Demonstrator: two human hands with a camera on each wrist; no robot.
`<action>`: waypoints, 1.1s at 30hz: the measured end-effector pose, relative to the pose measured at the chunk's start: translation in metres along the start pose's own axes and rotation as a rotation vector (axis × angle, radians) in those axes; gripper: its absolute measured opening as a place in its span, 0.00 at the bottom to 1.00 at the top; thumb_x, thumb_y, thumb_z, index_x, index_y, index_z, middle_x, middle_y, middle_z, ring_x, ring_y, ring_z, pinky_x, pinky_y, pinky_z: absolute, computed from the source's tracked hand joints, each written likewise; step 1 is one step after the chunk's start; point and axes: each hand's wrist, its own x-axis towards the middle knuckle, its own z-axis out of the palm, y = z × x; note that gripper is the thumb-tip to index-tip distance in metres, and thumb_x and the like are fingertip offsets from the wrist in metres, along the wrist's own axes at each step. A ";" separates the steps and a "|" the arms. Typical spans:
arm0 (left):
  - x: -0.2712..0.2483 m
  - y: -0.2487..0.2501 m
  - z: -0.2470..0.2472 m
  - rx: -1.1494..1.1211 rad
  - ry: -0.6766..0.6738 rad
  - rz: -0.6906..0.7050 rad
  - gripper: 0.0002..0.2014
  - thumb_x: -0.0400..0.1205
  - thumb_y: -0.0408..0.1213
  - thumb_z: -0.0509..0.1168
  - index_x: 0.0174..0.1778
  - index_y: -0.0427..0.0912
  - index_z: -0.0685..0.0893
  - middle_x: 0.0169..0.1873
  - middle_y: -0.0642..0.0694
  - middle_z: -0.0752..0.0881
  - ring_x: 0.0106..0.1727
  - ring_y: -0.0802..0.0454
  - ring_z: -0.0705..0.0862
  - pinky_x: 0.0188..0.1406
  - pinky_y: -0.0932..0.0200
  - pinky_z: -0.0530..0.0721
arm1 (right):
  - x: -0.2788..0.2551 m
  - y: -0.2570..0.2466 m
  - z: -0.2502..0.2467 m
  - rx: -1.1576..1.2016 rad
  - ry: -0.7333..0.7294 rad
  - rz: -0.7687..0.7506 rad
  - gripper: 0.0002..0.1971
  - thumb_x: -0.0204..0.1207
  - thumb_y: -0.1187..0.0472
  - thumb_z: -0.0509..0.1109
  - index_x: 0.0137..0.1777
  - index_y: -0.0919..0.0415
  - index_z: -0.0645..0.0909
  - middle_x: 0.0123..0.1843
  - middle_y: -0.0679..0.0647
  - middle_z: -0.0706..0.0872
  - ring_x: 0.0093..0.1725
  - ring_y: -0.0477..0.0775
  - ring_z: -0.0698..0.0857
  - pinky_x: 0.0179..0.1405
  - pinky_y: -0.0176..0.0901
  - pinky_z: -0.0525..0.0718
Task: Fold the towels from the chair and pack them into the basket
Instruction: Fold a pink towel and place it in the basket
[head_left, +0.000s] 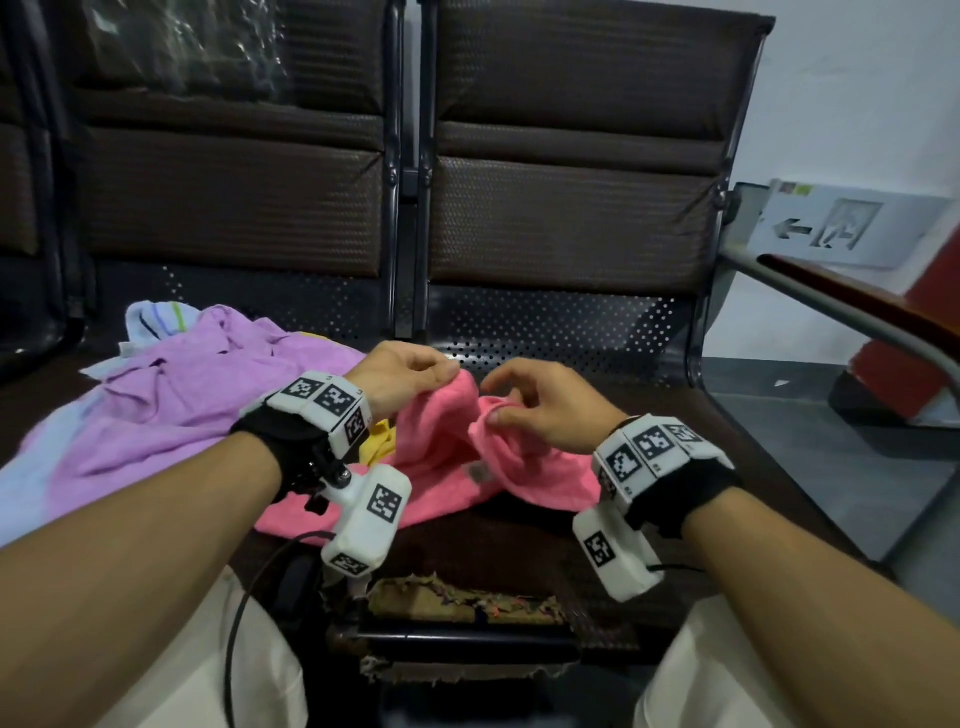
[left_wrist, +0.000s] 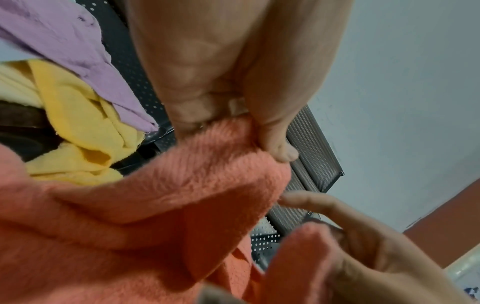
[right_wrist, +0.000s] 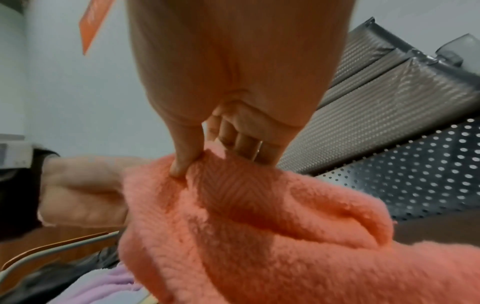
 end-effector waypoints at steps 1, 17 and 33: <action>-0.002 0.001 0.001 -0.004 -0.031 0.030 0.08 0.81 0.33 0.65 0.49 0.32 0.86 0.32 0.51 0.86 0.36 0.58 0.81 0.42 0.66 0.80 | 0.001 0.002 0.002 0.021 -0.012 0.017 0.21 0.73 0.60 0.76 0.65 0.54 0.79 0.32 0.43 0.82 0.31 0.39 0.79 0.34 0.35 0.77; -0.004 0.004 -0.003 -0.056 0.022 -0.046 0.04 0.71 0.28 0.75 0.40 0.37 0.88 0.26 0.48 0.88 0.28 0.57 0.85 0.31 0.63 0.87 | 0.009 0.023 -0.016 -0.023 0.131 0.171 0.04 0.76 0.57 0.73 0.46 0.55 0.87 0.45 0.51 0.89 0.49 0.50 0.86 0.57 0.49 0.83; -0.014 0.019 0.024 -0.197 -0.070 -0.091 0.09 0.80 0.25 0.65 0.55 0.32 0.83 0.29 0.45 0.79 0.27 0.57 0.81 0.31 0.61 0.87 | 0.007 -0.001 -0.003 0.003 0.202 0.046 0.04 0.77 0.59 0.71 0.43 0.53 0.87 0.38 0.43 0.86 0.43 0.42 0.84 0.47 0.35 0.76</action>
